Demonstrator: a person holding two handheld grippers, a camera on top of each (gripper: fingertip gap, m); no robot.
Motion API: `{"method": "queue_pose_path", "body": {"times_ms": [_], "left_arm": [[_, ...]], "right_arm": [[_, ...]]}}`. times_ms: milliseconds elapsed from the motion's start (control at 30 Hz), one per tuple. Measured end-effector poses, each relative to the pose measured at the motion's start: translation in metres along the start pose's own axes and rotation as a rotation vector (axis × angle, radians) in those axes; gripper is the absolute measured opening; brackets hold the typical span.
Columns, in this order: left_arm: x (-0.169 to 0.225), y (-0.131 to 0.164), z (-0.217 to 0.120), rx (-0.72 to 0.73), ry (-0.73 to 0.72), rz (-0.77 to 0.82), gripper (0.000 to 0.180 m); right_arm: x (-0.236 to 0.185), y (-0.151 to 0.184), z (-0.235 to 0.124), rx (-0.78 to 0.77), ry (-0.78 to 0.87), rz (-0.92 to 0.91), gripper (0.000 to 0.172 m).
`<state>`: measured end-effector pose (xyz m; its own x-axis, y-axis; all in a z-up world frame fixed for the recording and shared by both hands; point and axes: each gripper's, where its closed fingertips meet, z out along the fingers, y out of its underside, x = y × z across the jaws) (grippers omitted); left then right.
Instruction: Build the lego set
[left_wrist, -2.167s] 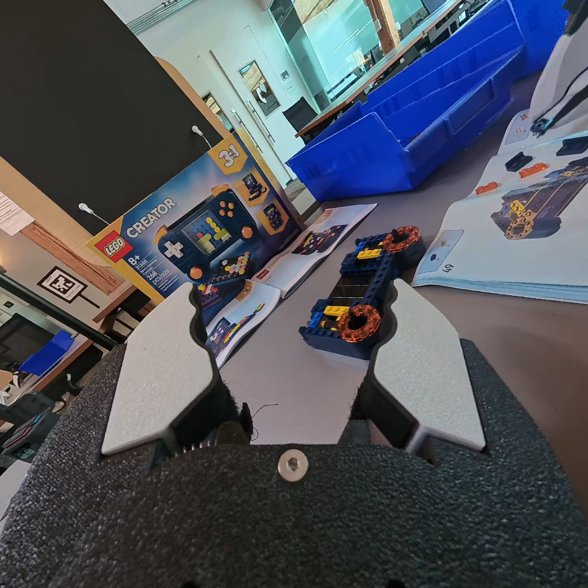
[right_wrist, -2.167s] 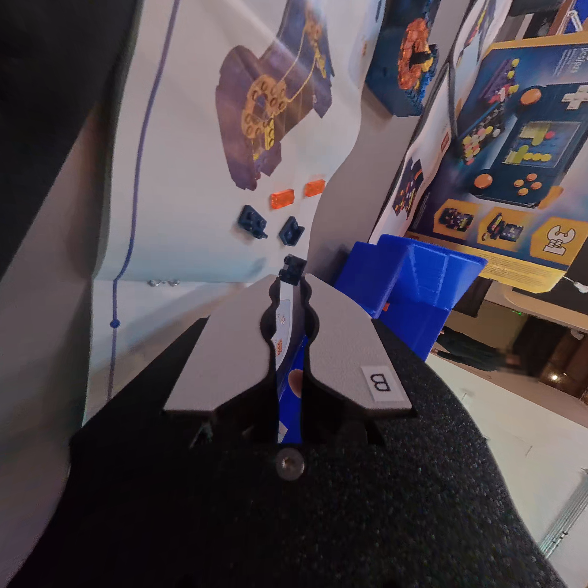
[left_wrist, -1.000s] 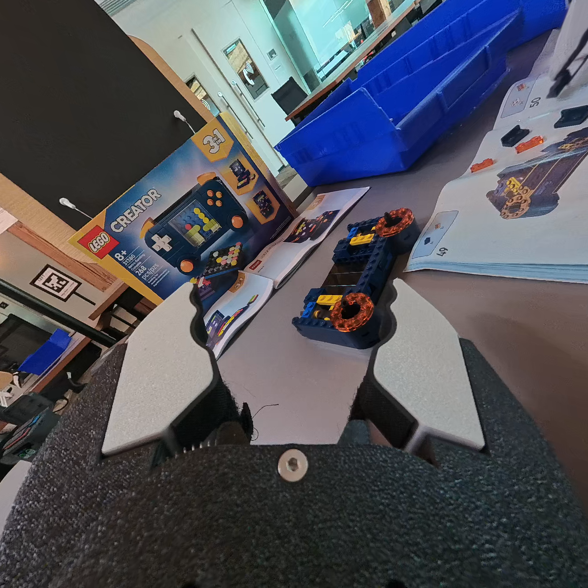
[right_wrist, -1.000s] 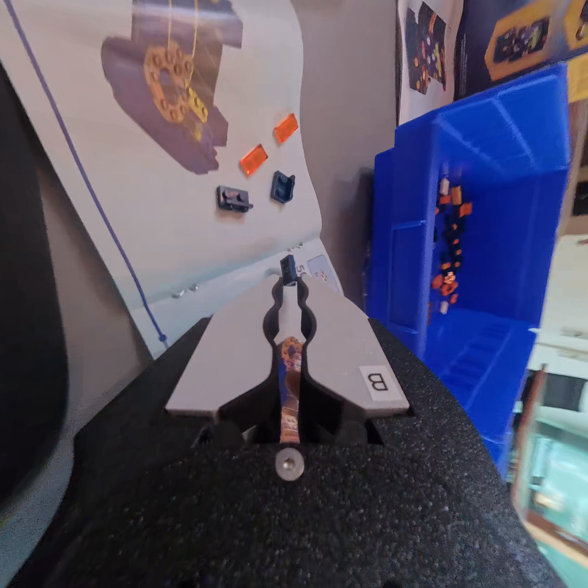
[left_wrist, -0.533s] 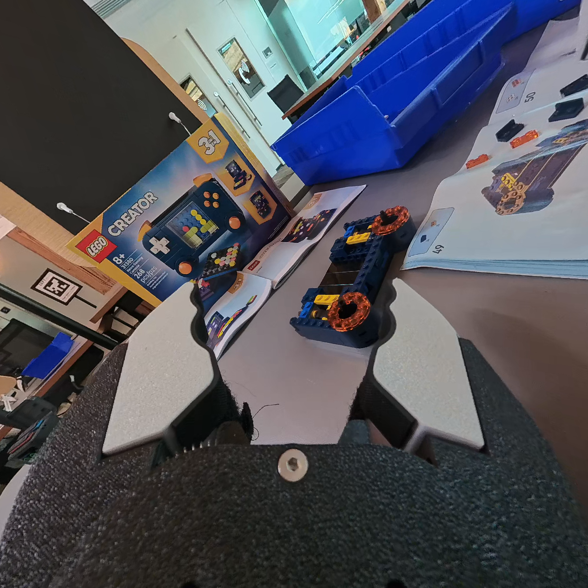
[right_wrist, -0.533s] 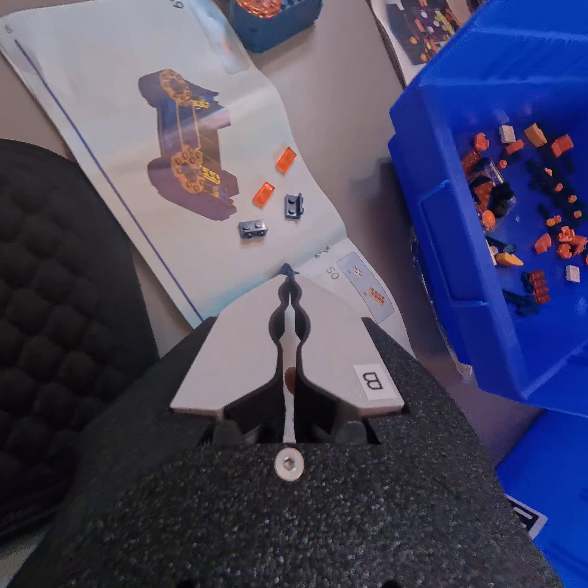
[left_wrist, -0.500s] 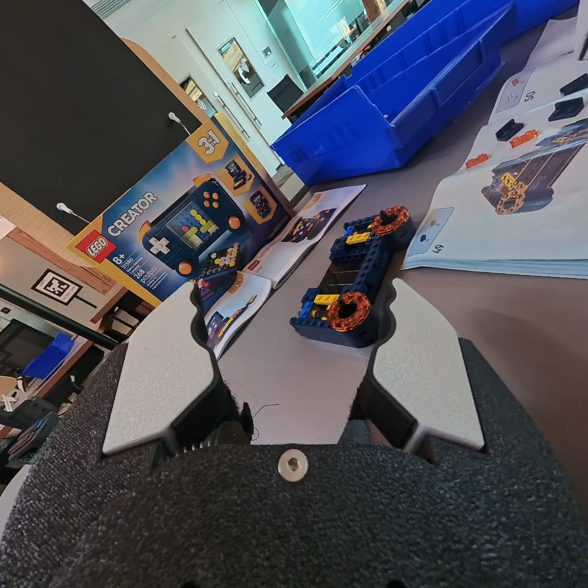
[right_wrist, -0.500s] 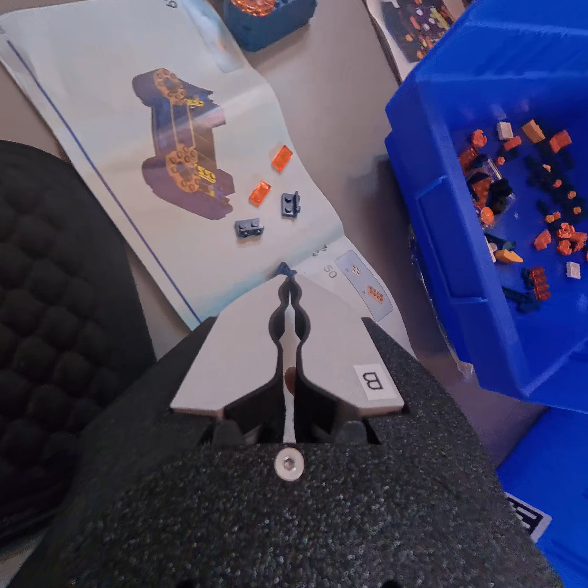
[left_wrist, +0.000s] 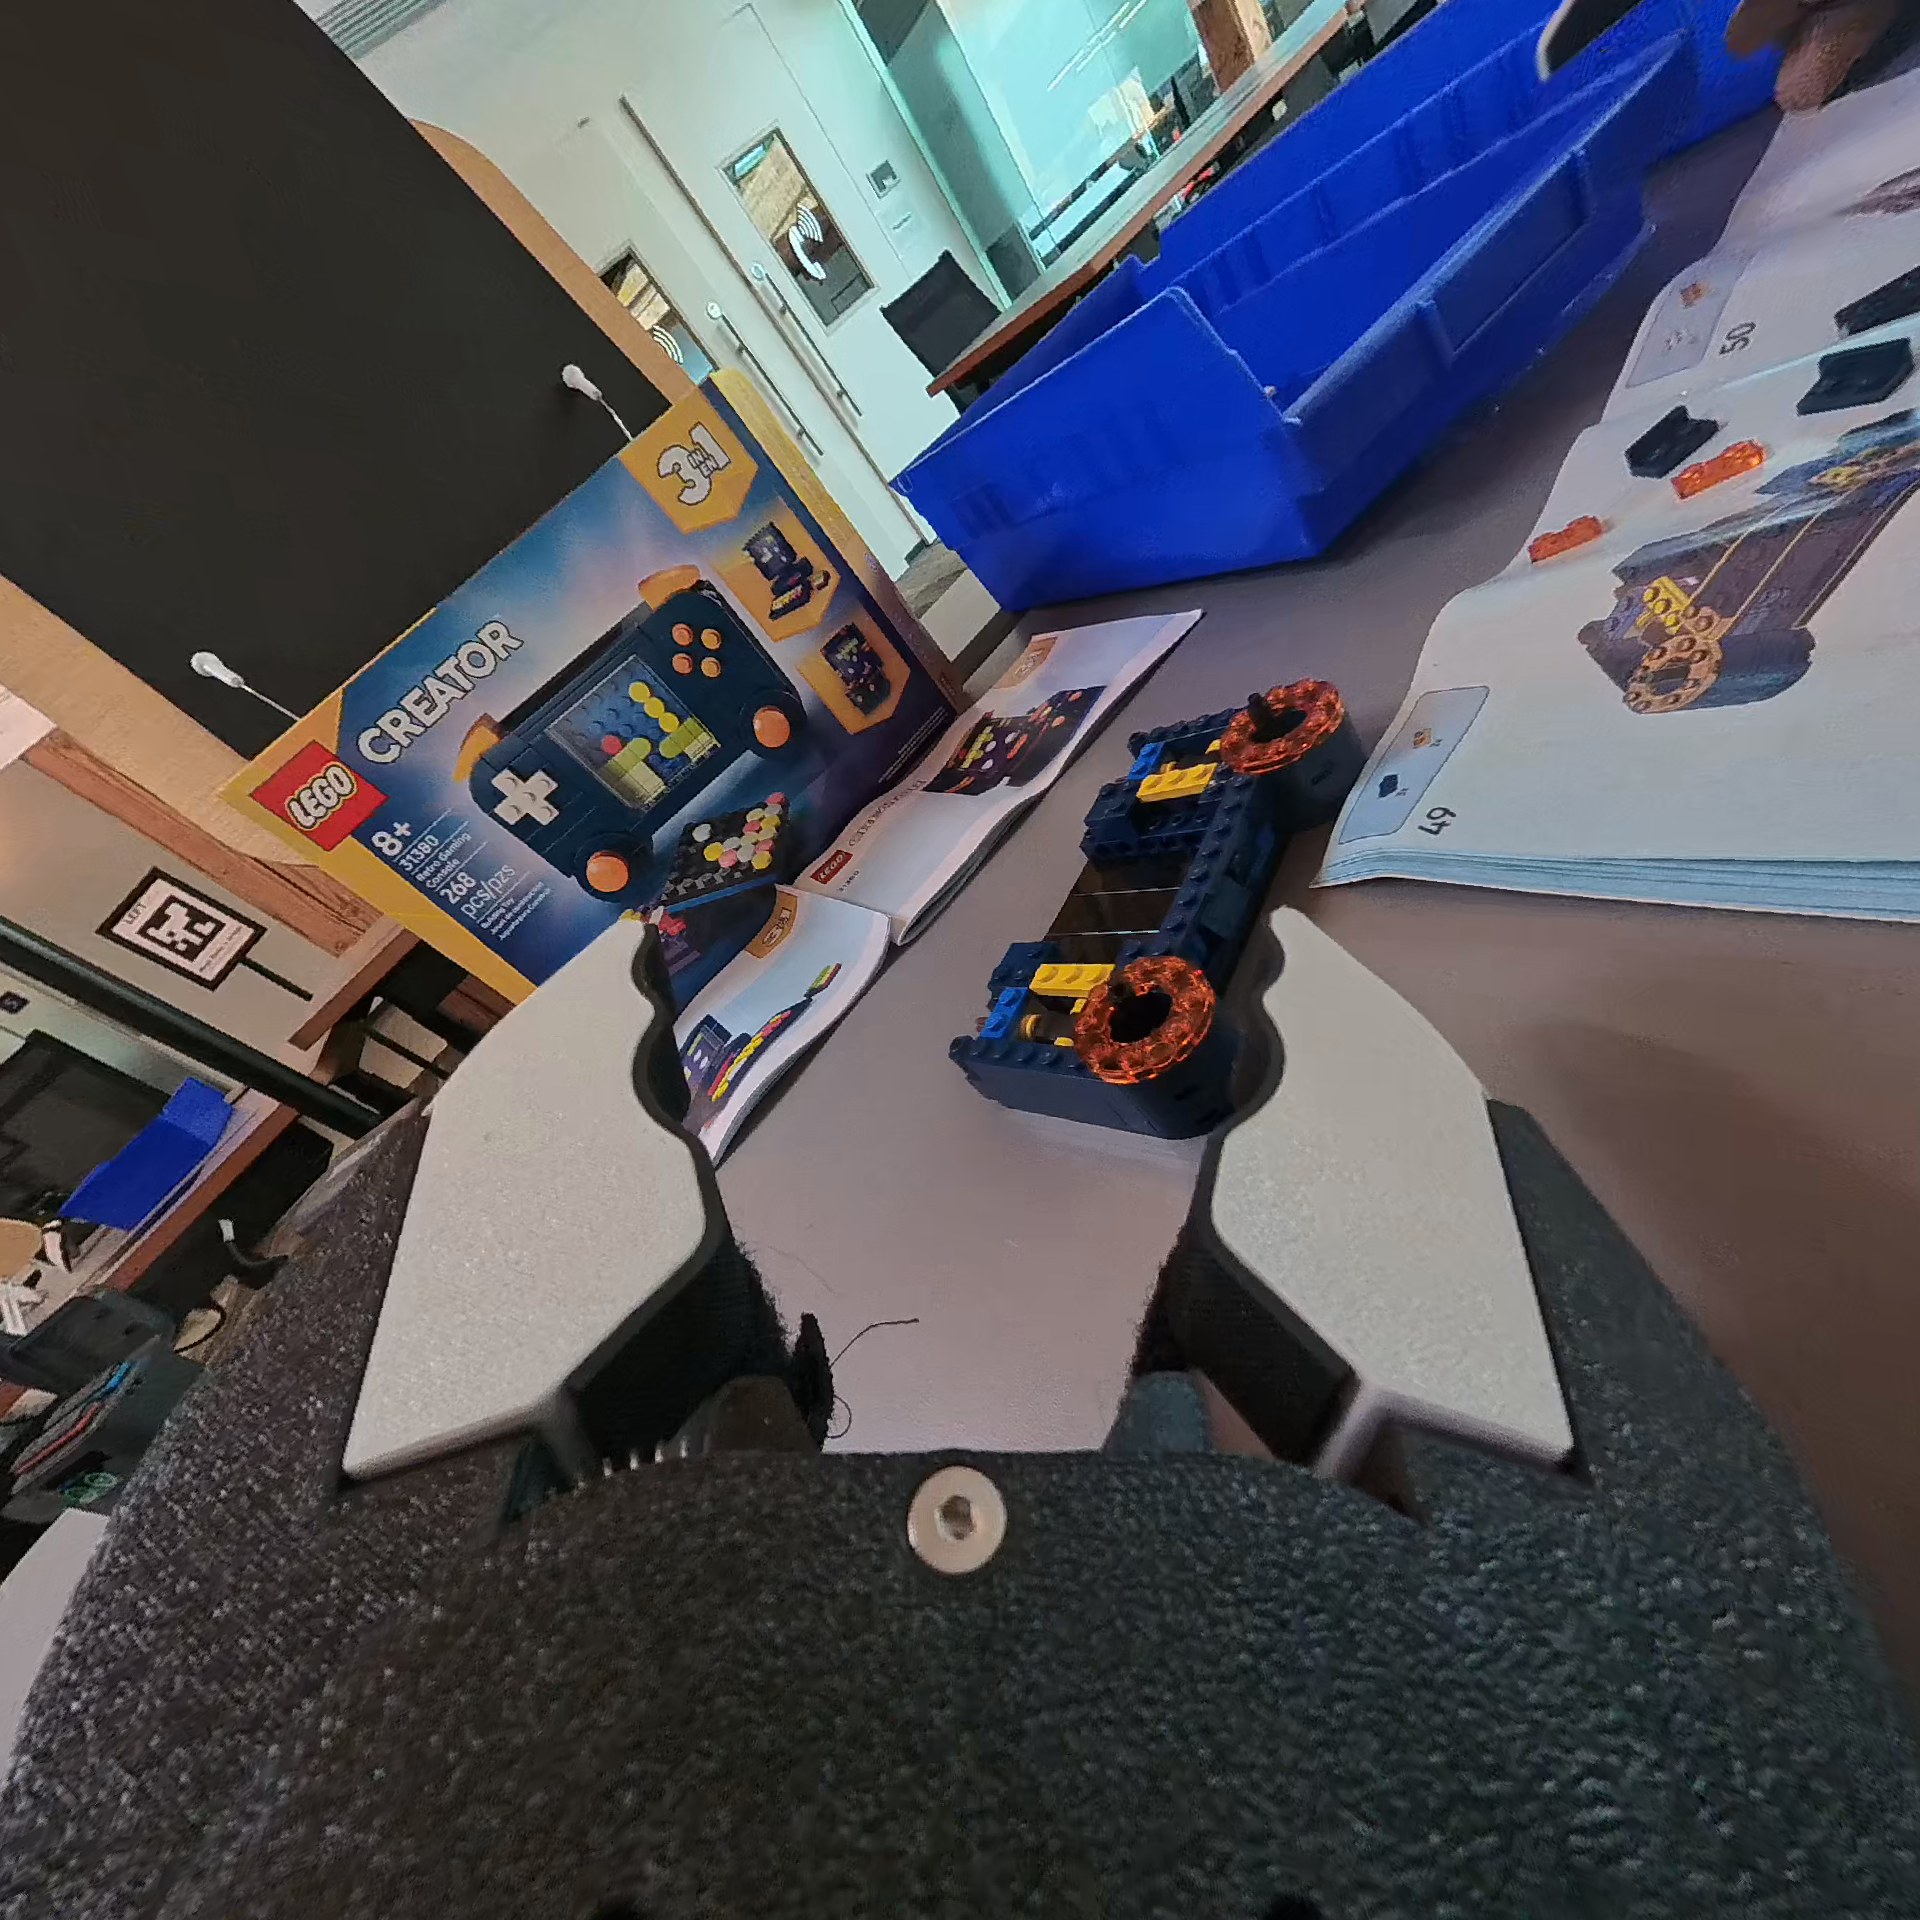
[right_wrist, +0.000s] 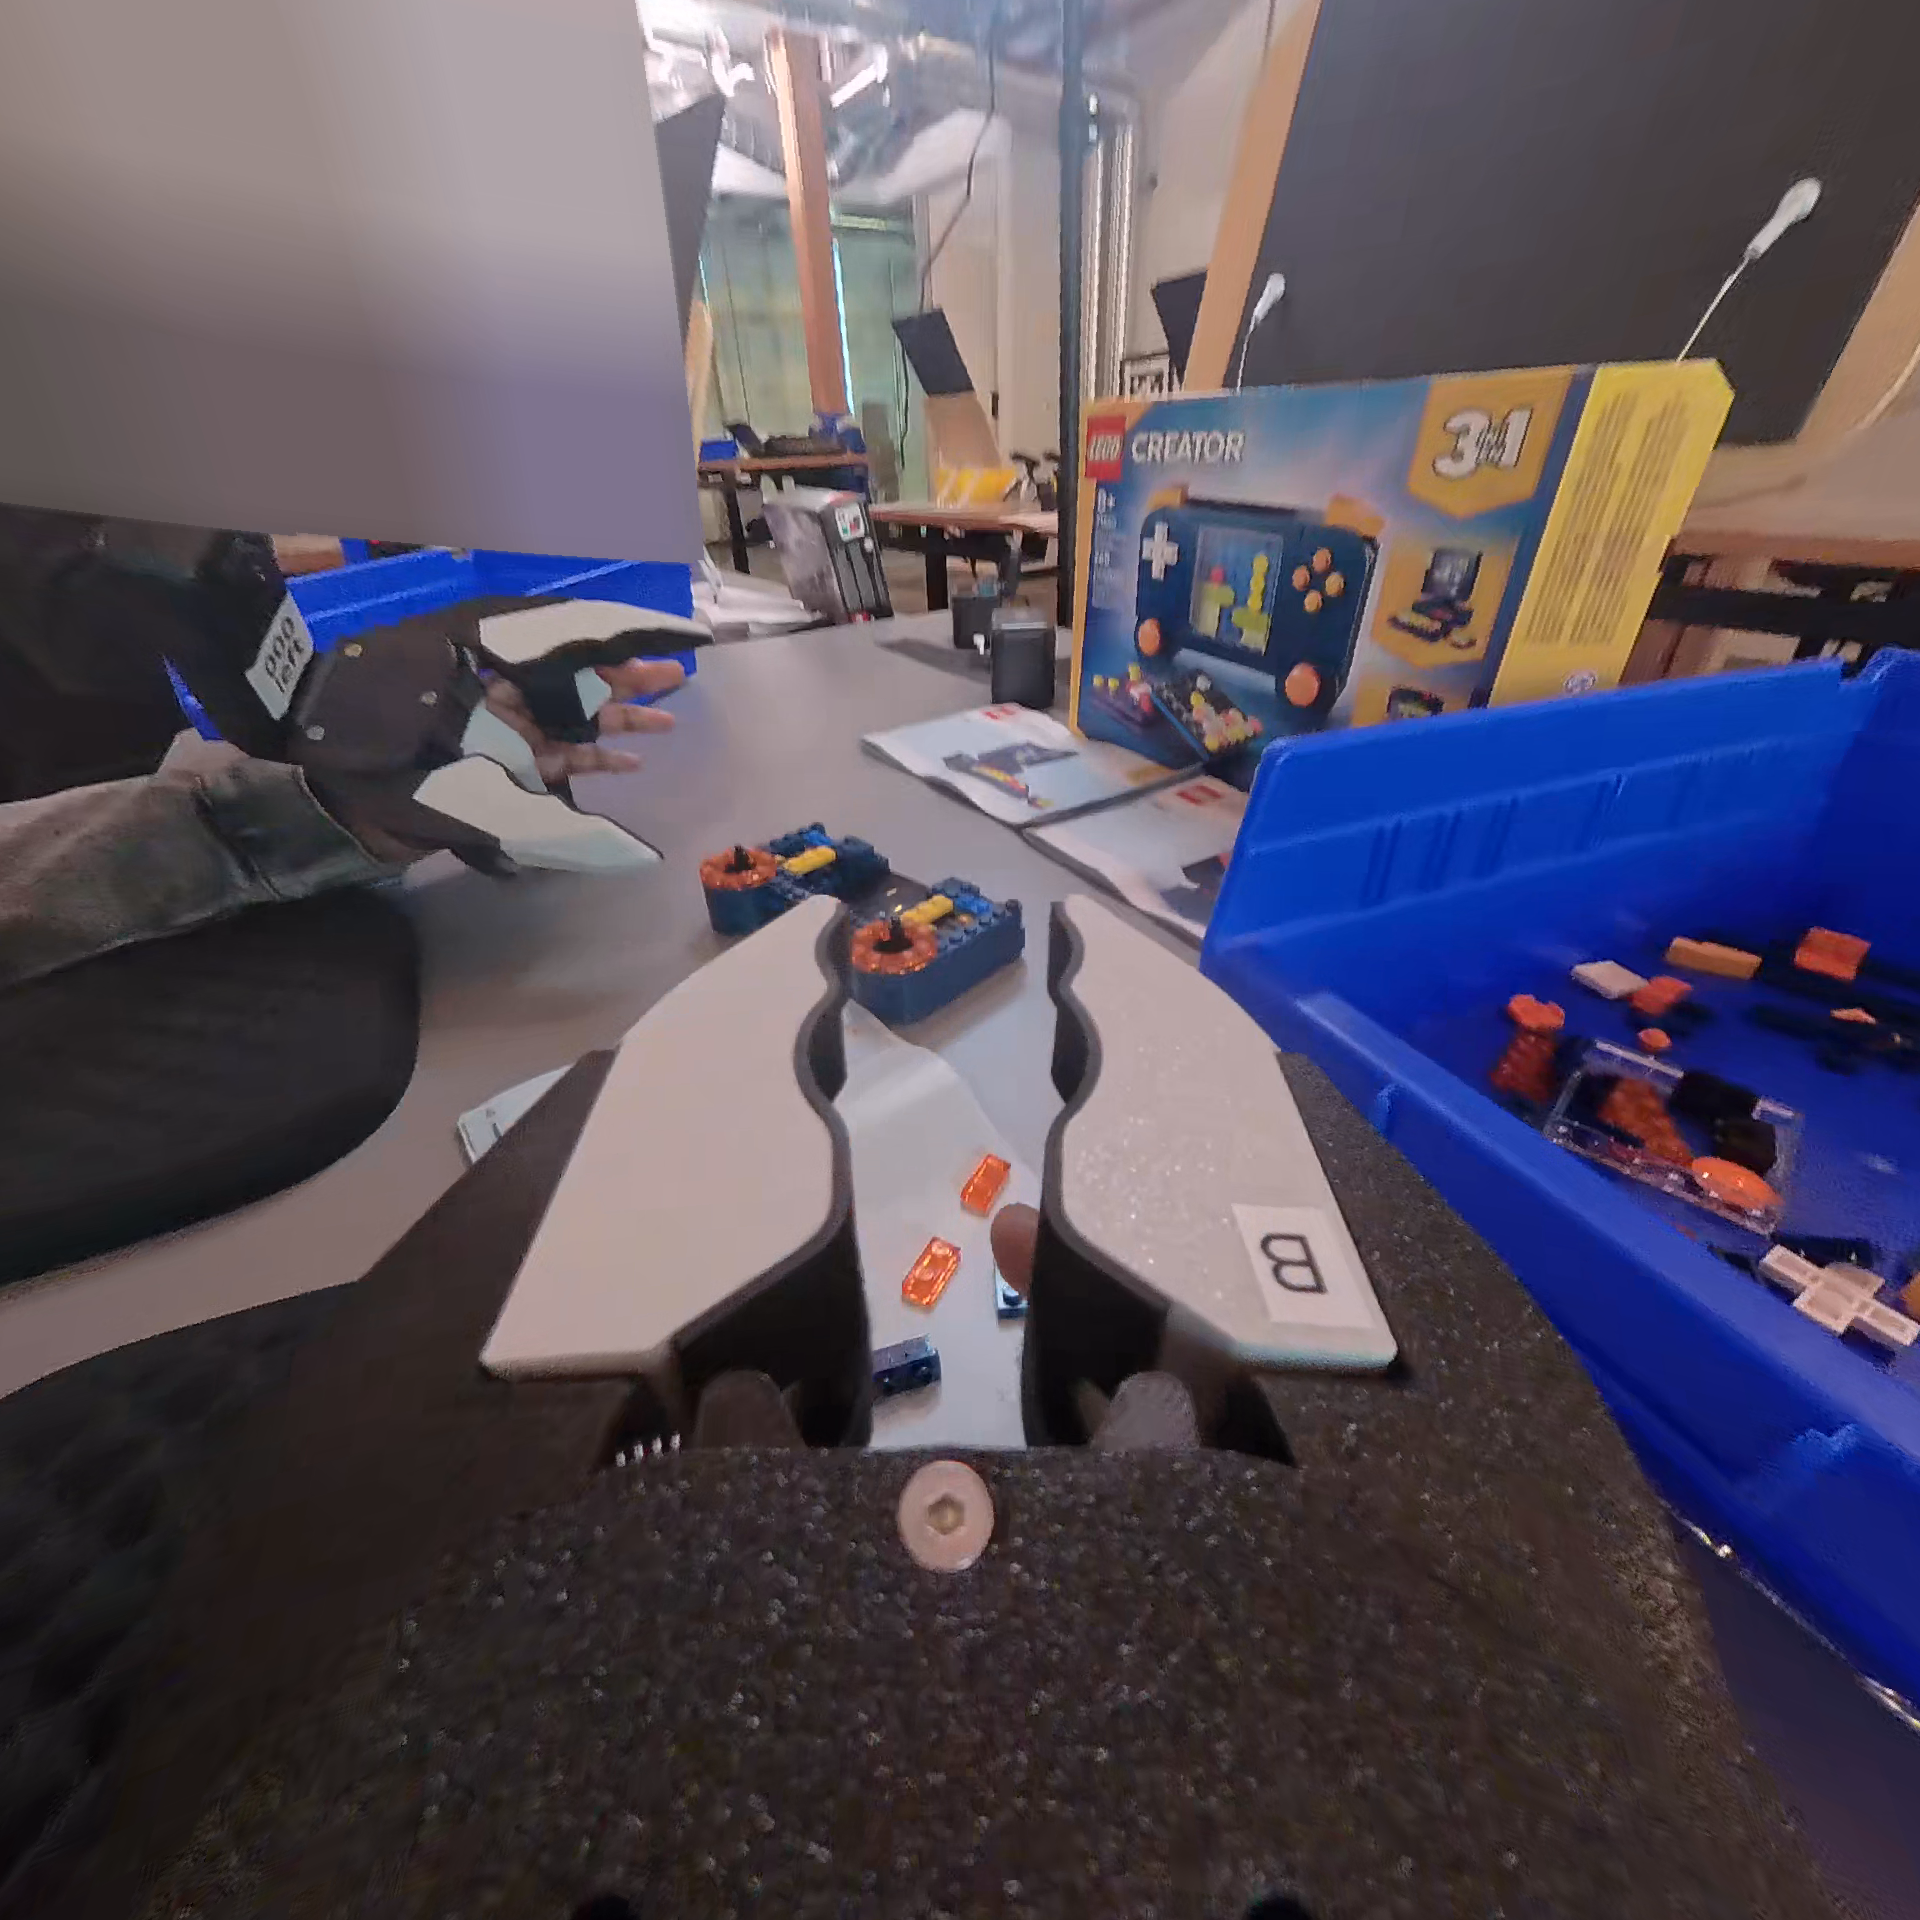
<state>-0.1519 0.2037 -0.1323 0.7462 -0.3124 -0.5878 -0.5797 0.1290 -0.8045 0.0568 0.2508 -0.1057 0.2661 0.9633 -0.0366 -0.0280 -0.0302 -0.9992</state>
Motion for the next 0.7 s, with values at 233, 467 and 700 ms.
{"method": "queue_pose_path", "body": {"times_ms": [233,467,700], "left_arm": [[-0.014,-0.015,-0.006,0.096,-0.059,-0.081,0.096],[-0.033,-0.026,-0.016,0.201,-0.121,-0.249,0.080],[-0.029,-0.005,-0.011,0.085,-0.105,-0.321,0.029]], "right_arm": [[0.022,-0.019,-0.014,0.183,0.098,0.049,0.055],[0.021,-0.017,-0.011,0.182,0.086,0.076,0.066],[0.041,-0.031,-0.029,0.281,0.214,0.063,0.006]]}}
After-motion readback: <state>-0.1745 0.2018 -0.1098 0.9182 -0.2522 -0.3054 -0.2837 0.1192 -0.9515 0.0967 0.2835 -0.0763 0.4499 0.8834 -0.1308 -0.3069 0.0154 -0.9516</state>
